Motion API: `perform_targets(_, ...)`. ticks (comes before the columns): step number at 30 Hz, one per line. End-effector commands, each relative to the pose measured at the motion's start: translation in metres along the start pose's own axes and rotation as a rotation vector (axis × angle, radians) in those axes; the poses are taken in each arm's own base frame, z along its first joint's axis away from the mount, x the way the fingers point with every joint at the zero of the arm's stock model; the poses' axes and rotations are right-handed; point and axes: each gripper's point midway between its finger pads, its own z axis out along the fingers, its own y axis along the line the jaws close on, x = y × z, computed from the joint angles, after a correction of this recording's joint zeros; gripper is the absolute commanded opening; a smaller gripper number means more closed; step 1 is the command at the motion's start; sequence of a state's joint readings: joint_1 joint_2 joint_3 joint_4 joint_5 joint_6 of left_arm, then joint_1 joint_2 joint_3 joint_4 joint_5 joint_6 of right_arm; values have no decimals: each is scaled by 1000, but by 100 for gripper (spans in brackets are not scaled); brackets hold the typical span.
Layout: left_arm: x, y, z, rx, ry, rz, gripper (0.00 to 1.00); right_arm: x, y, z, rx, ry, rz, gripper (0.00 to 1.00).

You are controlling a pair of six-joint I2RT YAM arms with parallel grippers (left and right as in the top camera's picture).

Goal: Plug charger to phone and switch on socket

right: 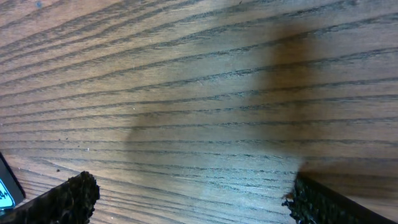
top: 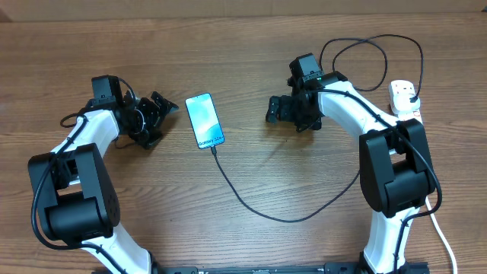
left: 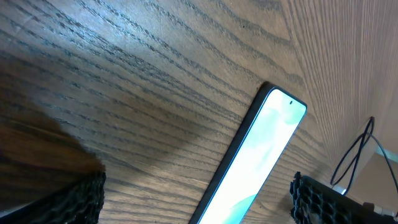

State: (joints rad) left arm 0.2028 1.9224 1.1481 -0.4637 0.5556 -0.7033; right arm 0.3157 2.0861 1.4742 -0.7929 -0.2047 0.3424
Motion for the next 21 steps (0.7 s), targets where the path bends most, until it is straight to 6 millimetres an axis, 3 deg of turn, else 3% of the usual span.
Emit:
perform_targets(1, -6, 21, 2, -89, -45, -17, 100, -12, 6, -15, -11, -51, -12, 100)
perform_targets(5, -9, 7, -14, -58, -83, 10, 99, -12, 6, -15, -11, -51, -12, 100)
perform_targets(9, -11, -18, -42, -3, -146, 57, 100, -12, 6, -15, -11, -51, -12, 100)
perform_targets(18, -1, -81, -129, 155, -334, 194, 99, -12, 6, -15, -11, -51, -12, 100)
perform_targets(21, -2, -88, -156, 151, -430, 231, 99, -12, 6, -15, -11, -51, -12, 100)
